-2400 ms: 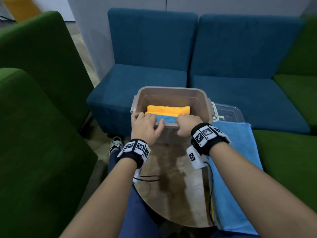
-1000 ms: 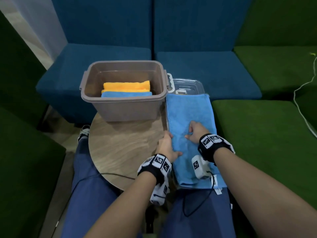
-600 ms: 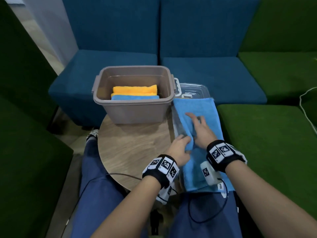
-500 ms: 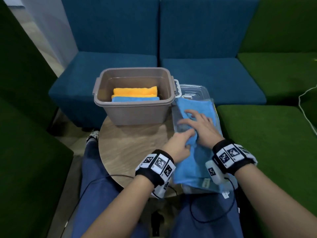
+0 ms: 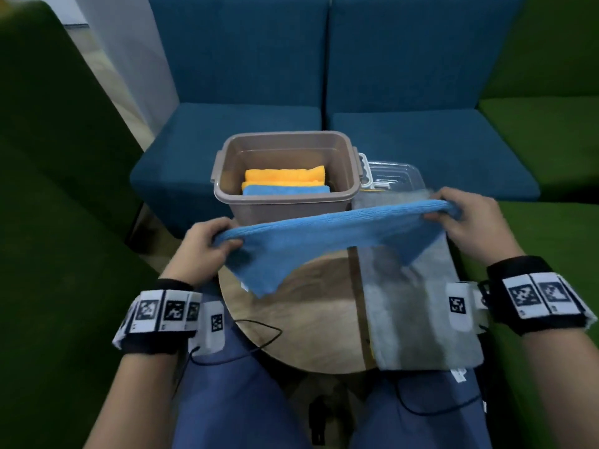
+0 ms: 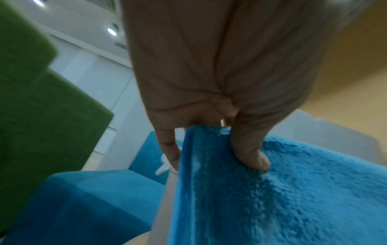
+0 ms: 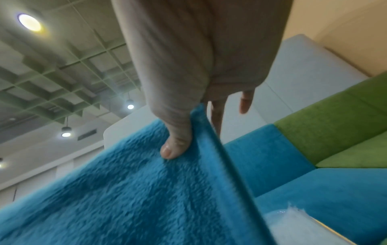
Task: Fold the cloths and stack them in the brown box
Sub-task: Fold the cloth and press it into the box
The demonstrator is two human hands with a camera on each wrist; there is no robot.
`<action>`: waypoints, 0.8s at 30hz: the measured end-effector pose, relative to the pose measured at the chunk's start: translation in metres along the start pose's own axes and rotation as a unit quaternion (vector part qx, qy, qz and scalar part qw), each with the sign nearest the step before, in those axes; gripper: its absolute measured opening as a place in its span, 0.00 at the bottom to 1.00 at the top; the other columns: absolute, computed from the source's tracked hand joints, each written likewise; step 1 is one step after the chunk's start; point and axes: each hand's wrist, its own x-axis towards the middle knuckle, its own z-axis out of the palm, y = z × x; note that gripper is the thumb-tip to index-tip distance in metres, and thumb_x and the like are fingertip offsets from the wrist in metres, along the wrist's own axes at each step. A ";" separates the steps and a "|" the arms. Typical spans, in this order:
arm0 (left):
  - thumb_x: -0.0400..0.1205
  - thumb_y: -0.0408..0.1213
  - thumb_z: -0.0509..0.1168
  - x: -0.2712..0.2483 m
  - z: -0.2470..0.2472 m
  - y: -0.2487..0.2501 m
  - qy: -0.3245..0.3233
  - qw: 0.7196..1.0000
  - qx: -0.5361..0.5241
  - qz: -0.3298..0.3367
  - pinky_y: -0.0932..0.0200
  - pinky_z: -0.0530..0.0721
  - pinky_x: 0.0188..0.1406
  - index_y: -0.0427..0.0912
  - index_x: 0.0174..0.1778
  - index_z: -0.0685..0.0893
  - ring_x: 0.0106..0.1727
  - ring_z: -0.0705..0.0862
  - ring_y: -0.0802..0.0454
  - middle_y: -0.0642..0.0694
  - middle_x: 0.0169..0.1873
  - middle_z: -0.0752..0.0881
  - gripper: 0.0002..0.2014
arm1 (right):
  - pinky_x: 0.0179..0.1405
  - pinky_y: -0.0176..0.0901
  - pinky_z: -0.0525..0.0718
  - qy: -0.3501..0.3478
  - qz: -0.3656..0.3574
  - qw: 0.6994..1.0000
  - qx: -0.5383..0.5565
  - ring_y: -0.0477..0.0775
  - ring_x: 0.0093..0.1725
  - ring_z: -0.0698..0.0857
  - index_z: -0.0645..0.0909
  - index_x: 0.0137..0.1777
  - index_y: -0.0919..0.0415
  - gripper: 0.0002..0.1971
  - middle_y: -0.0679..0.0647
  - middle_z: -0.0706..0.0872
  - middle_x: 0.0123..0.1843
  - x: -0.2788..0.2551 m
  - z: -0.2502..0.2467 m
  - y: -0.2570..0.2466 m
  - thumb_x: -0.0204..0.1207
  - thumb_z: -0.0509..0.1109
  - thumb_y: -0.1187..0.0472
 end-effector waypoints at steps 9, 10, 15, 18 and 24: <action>0.80 0.25 0.67 0.031 0.006 -0.030 0.170 0.984 -0.002 -0.054 0.61 0.82 0.53 0.33 0.54 0.84 0.45 0.85 0.57 0.43 0.44 0.86 0.08 | 0.40 0.46 0.81 -0.045 0.095 0.990 0.093 0.51 0.34 0.80 0.82 0.43 0.62 0.08 0.57 0.85 0.35 0.016 0.019 -0.005 0.72 0.79 0.62; 0.79 0.24 0.66 0.036 0.016 -0.038 0.165 0.983 0.032 -0.078 0.54 0.80 0.58 0.32 0.58 0.83 0.51 0.84 0.47 0.38 0.50 0.85 0.11 | 0.46 0.52 0.84 -0.050 0.130 0.987 0.086 0.57 0.38 0.83 0.82 0.48 0.63 0.10 0.59 0.86 0.40 0.017 0.034 0.000 0.72 0.79 0.63; 0.77 0.25 0.64 0.025 0.052 -0.064 0.072 0.983 0.114 -0.126 0.48 0.80 0.56 0.34 0.54 0.84 0.52 0.82 0.36 0.34 0.53 0.81 0.11 | 0.51 0.49 0.81 -0.131 0.252 0.959 0.003 0.62 0.51 0.85 0.80 0.50 0.63 0.09 0.61 0.87 0.47 -0.015 0.083 0.014 0.72 0.74 0.64; 0.76 0.27 0.65 0.004 0.064 -0.073 -0.031 0.974 0.117 -0.190 0.54 0.81 0.47 0.41 0.41 0.83 0.44 0.83 0.41 0.44 0.37 0.84 0.05 | 0.45 0.45 0.75 -0.234 0.263 0.936 -0.027 0.63 0.52 0.84 0.76 0.41 0.59 0.10 0.60 0.85 0.47 -0.044 0.096 0.014 0.72 0.76 0.60; 0.72 0.31 0.77 -0.022 0.083 -0.080 -0.064 0.966 0.100 -0.230 0.62 0.75 0.40 0.40 0.45 0.79 0.43 0.81 0.46 0.45 0.41 0.79 0.13 | 0.42 0.46 0.72 -0.197 0.278 0.939 -0.044 0.60 0.47 0.79 0.73 0.47 0.61 0.14 0.60 0.81 0.46 -0.068 0.100 0.013 0.72 0.77 0.61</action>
